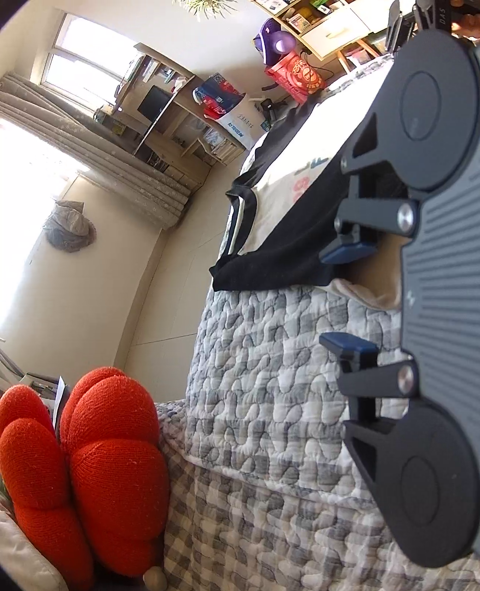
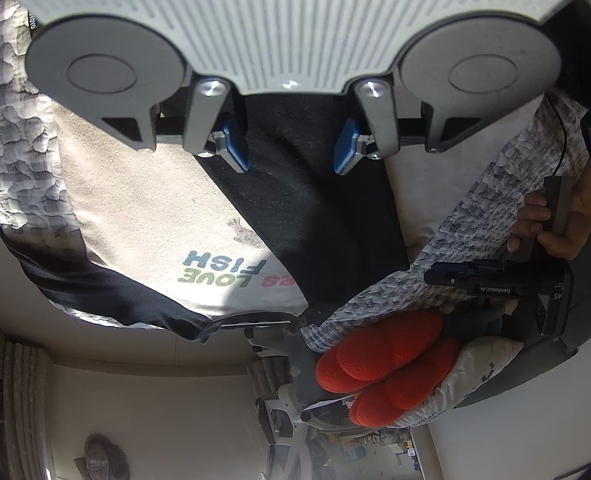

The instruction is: Fold clothes

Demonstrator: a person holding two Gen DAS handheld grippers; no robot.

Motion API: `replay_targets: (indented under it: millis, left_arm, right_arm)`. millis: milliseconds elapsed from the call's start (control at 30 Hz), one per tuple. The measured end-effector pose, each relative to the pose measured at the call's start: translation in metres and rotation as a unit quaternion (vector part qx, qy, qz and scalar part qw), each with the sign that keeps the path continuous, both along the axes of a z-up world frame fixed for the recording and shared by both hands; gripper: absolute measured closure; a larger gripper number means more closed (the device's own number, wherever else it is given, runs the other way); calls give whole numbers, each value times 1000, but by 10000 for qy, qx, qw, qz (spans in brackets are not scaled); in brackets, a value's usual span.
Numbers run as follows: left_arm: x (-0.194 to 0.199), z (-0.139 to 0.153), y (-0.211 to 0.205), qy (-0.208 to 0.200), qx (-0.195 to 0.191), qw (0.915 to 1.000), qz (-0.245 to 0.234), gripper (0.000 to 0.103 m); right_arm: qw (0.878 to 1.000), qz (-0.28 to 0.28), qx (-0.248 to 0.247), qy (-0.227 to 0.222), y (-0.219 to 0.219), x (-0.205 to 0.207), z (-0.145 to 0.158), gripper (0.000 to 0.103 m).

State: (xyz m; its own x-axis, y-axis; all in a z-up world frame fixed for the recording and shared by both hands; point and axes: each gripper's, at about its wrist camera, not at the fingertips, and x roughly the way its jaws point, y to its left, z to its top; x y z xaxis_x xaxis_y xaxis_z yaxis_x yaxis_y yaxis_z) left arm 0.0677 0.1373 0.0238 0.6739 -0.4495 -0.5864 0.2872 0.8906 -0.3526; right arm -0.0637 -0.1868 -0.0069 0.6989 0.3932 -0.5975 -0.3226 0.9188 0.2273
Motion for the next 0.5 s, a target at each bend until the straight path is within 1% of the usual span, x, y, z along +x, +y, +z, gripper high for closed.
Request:
replay_targets:
  millis: [133, 267, 300, 333, 367, 400, 433, 467, 500]
  left_arm:
    - [5, -5, -29, -58, 490, 9985, -225, 53]
    - [9, -14, -40, -26, 983, 9950, -196, 54]
    - [10, -17, -41, -11, 1024, 9946, -169, 55]
    - [12, -18, -41, 7, 1016, 9947, -130, 65]
    - [13, -19, -41, 26, 1008, 9949, -91, 71]
    - [14, -19, -39, 70, 898, 9959, -40, 85]
    - [16, -18, -35, 121, 727, 9973, 39, 88]
    - [16, -16, -30, 150, 587, 9981, 122, 89]
    - [17, -16, -25, 189, 440, 9987, 186, 90]
  right_arm:
    - [9997, 179, -150, -79, 10, -2, -1, 47]
    - [9976, 501, -381, -294, 22, -9, 1, 47]
    - [9969, 547, -480, -293, 26, -9, 0, 47]
    - [9961, 593, -580, -293, 30, -9, -2, 47]
    - [9952, 638, -679, -292, 34, -9, -4, 50]
    - [9942, 684, -778, -291, 38, -9, -5, 57]
    - [9930, 730, -877, -290, 42, -9, -7, 80]
    - [9918, 775, -976, -289, 46, -9, -8, 89]
    - [9909, 810, -1035, -300, 49, -9, -9, 91]
